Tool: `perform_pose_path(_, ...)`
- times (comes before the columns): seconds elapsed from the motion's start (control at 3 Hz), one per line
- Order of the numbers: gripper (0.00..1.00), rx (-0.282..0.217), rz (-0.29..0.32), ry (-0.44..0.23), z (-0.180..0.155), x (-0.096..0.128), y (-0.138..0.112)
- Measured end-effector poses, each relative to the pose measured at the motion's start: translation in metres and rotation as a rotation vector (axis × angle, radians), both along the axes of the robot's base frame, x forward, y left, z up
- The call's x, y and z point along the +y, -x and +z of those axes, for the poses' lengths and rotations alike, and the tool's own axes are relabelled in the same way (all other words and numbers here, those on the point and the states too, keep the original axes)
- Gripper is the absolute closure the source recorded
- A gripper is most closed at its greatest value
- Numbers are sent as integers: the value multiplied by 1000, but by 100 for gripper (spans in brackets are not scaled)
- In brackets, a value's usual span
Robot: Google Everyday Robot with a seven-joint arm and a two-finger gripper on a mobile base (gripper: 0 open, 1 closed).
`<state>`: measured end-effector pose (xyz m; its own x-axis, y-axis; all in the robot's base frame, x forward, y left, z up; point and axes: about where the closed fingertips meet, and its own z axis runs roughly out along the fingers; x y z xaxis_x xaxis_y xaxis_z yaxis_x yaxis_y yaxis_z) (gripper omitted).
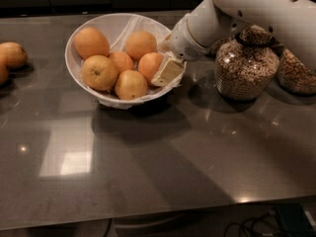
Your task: Pick orange from white bowl
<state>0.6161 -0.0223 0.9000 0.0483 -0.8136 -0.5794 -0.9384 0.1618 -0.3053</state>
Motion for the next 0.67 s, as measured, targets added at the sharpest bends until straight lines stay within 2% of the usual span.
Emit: perform_pose_path(0.67, 34, 33, 5, -2, -18, 12, -11)
